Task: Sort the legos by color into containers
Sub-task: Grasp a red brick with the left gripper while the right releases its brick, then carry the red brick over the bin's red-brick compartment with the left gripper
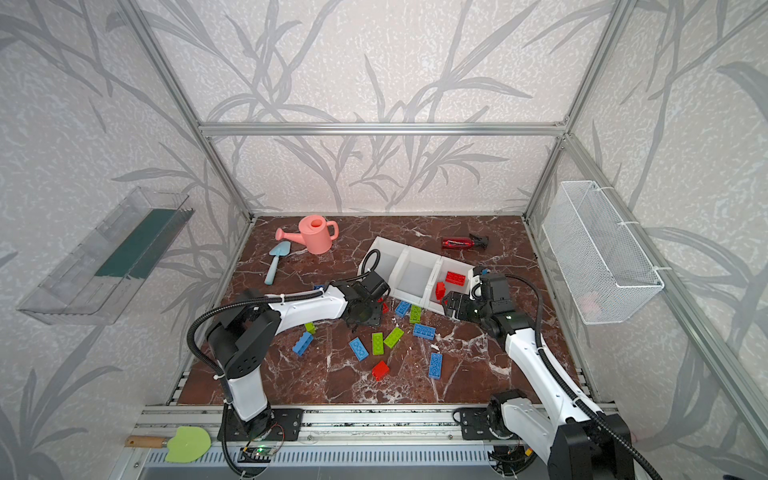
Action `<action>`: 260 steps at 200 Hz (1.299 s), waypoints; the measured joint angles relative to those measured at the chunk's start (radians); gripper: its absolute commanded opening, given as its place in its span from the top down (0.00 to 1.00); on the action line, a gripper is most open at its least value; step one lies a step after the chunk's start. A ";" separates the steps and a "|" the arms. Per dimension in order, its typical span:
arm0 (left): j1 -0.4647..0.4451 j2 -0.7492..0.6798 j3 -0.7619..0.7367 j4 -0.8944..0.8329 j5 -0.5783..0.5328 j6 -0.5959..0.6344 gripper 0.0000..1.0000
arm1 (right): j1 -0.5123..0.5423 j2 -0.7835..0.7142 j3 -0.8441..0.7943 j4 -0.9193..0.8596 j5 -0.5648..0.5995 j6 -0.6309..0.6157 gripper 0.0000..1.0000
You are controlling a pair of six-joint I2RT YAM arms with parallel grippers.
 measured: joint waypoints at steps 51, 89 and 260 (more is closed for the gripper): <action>0.000 -0.033 0.000 -0.022 0.005 0.008 0.52 | 0.000 -0.003 -0.013 0.009 -0.009 0.006 0.09; -0.002 -0.090 0.049 -0.069 0.017 0.041 0.52 | -0.006 -0.027 -0.071 0.033 -0.031 0.042 0.07; -0.075 0.241 0.849 -0.195 0.168 0.192 0.52 | -0.035 -0.261 -0.263 0.027 -0.068 0.118 0.03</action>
